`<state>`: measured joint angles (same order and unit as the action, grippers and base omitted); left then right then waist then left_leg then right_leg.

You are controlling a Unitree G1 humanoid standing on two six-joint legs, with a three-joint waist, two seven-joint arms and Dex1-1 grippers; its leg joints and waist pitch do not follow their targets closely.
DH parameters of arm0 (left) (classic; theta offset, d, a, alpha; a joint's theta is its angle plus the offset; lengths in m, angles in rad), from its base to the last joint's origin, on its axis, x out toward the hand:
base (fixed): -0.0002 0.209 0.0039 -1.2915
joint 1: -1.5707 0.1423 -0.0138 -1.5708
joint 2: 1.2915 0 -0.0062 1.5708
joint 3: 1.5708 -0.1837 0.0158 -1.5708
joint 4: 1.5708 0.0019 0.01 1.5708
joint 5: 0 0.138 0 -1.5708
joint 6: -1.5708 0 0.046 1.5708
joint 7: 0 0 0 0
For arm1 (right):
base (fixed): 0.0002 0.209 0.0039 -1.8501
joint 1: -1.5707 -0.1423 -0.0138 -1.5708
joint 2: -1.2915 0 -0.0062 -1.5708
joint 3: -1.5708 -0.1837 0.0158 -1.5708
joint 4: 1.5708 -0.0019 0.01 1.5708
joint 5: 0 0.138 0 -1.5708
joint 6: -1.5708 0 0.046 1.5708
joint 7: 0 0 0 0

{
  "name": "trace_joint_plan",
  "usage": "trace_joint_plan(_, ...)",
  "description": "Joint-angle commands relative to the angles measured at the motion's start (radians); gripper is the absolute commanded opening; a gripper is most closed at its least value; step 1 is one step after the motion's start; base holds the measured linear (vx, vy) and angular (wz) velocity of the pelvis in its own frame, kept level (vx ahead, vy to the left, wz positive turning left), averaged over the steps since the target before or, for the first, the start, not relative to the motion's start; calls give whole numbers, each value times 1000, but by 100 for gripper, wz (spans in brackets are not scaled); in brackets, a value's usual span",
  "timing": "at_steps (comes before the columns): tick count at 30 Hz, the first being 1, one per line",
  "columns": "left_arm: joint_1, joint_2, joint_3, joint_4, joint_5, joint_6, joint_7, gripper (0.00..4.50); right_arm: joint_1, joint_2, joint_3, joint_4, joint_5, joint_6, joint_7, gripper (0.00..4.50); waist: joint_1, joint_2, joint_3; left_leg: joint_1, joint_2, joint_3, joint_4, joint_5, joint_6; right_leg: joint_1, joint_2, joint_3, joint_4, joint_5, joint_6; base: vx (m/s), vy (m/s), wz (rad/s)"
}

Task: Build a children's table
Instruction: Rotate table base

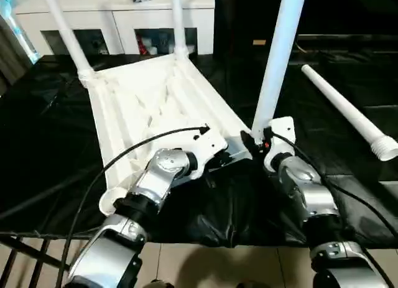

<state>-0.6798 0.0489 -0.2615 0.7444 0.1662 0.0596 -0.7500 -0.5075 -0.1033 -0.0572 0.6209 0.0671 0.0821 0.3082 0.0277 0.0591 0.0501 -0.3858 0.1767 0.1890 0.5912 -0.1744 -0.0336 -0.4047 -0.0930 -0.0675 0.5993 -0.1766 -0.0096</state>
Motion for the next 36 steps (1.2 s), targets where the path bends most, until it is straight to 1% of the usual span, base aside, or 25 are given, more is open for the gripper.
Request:
trace_joint_plan(1,-45,-49,-30,-19,-5,-52,-5,0,-2,58,54,36,5,17,32,345,0,0,-71,17,43,-21,-64,-238,76,54,-52,34,-77,-152,-251,0,0,0)
trace_joint_plan(2,-50,-41,-33,-4,-4,-68,-13,0,2,42,57,24,-11,1,25,374,0,0,-69,17,43,-22,-67,-259,62,55,-52,34,-80,-182,-241,0,0,0)
trace_joint_plan(3,-51,-38,-33,3,-5,-77,-16,0,8,31,56,11,-16,-6,25,383,0,0,-70,17,43,-22,-67,-261,58,56,-52,35,-79,-182,-240,0,0,0)
trace_joint_plan(6,-51,-31,-33,17,-5,-101,-18,0,47,-11,57,-61,-21,-32,52,383,5,-3,-72,16,44,-22,-65,-235,62,58,-52,37,-74,-136,-241,0,0,0)
trace_joint_plan(7,-49,-30,-33,20,-7,-107,-23,0,63,-24,57,-88,-17,-35,67,383,9,-5,-75,17,45,-21,-62,-208,75,58,-53,38,-69,-94,-248,0,0,0)
trace_joint_plan(8,-46,-28,-33,24,-7,-122,-25,0,93,-47,52,-140,-7,-34,89,383,12,-6,-78,14,45,-20,-59,-173,93,61,-54,38,-64,-48,-255,0,0,0)
trace_joint_plan(10,-41,-27,-31,27,-12,-123,-35,0,149,-87,39,-237,21,-17,138,383,21,-9,-78,13,47,-19,-56,-142,122,63,-55,39,-61,-8,-255,0,0,0)
trace_joint_plan(11,-41,-29,-21,30,-22,-124,-39,27,180,-106,30,-287,38,-9,166,386,26,-10,-78,13,47,-19,-55,-135,137,65,-56,39,-60,-1,-253,0,0,0)
trace_joint_plan(13,-42,-32,-7,32,-37,-122,-38,27,205,-123,24,-330,53,-2,191,386,29,-11,-75,12,46,-18,-56,-151,141,62,-57,37,-65,-44,-248,0,0,0)
trace_joint_plan(14,-44,-31,4,29,-53,-114,-52,54,226,-141,22,-362,59,-1,210,387,31,-13,-72,12,45,-18,-57,-171,135,61,-59,37,-70,-91,-246,0,0,0)
trace_joint_plan(15,-48,-27,17,22,-69,-113,-58,58,247,-159,18,-396,79,3,240,387,34,-12,-72,14,47,-18,-58,-186,130,59,-59,36,-74,-119,-242,0,0,0)
trace_joint_plan(17,-59,-17,54,12,-99,-124,-42,75,283,-195,9,-454,126,10,305,387,36,-23,-67,13,48,-19,-62,-220,118,58,-60,36,-81,-198,-222,0,0,0)
trace_joint_plan(18,-63,-12,69,11,-107,-127,-30,75,291,-205,4,-467,143,17,326,387,37,-20,-67,13,48,-20,-63,-226,117,59,-59,36,-81,-210,-219,0,0,0)
trace_joint_plan(20,-70,13,117,-3,-140,-121,-17,85,310,-244,-10,-497,180,34,383,387,33,-26,-65,10,46,-21,-64,-232,115,60,-58,34,-84,-244,-203,0,0,0)
trace_joint_plan(21,-70,15,120,-5,-142,-121,-17,85,312,-247,-11,-499,181,35,386,387,34,-26,-66,10,46,-21,-63,-228,115,59,-59,34,-84,-248,-202,0,0,0)
trace_joint_plan(22,-67,45,153,-29,-163,-100,-23,85,327,-279,-19,-522,203,55,431,387,33,-26,-64,9,44,-20,-63,-226,115,57,-58,34,-86,-265,-197,0,0,0)
trace_joint_plan(25,-61,99,184,-60,-167,-72,-11,85,341,-311,-17,-550,230,92,484,387,33,-27,-68,9,44,-21,-60,-201,122,57,-56,34,-81,-242,-199,0,0,0)
trace_joint_plan(26,-55,163,199,-78,-147,-40,17,85,355,-336,4,-588,250,131,529,387,34,-26,-68,10,46,-21,-60,-189,129,55,-53,34,-75,-217,-200,0,0,0)
trace_joint_plan(27,-52,196,207,-84,-133,-31,36,85,364,-347,16,-610,267,159,551,387,34,-24,-68,9,46,-22,-60,-185,131,55,-53,34,-75,-213,-199,0,0,0)
trace_joint_plan(28,-49,226,213,-87,-120,-24,53,85,372,-356,29,-632,284,186,571,387,34,-26,-67,10,46,-23,-61,-186,131,56,-51,33,-74,-214,-195,0,0,0)
trace_joint_plan(30,-42,310,240,-84,-69,25,133,85,386,-364,83,-665,284,220,598,387,33,-21,-67,13,48,-23,-62,-190,119,51,-51,33,-73,-225,-187,0,0,0)
trace_joint_plan(31,-41,315,242,-84,-66,28,137,85,387,-364,87,-666,284,222,599,387,32,-23,-66,15,49,-23,-63,-195,106,48,-50,33,-73,-229,-190,0,0,0)
trace_joint_plan(32,-36,338,248,-86,-52,47,155,70,391,-364,101,-673,287,235,606,368,35,-25,-66,16,50,-22,-63,-202,95,46,-51,34,-75,-236,-190,0,0,0)
trace_joint_plan(35,-1,412,258,-126,2,142,210,48,366,-344,136,-640,250,293,564,346,40,-31,-64,18,52,-22,-68,-199,75,41,-52,37,-71,-241,-192,0,0,0)
trace_joint_plan(36,10,429,251,-141,11,170,219,41,353,-338,144,-622,229,303,547,340,42,-26,-65,21,55,-24,-69,-203,65,40,-53,38,-67,-242,-194,0,0,0)
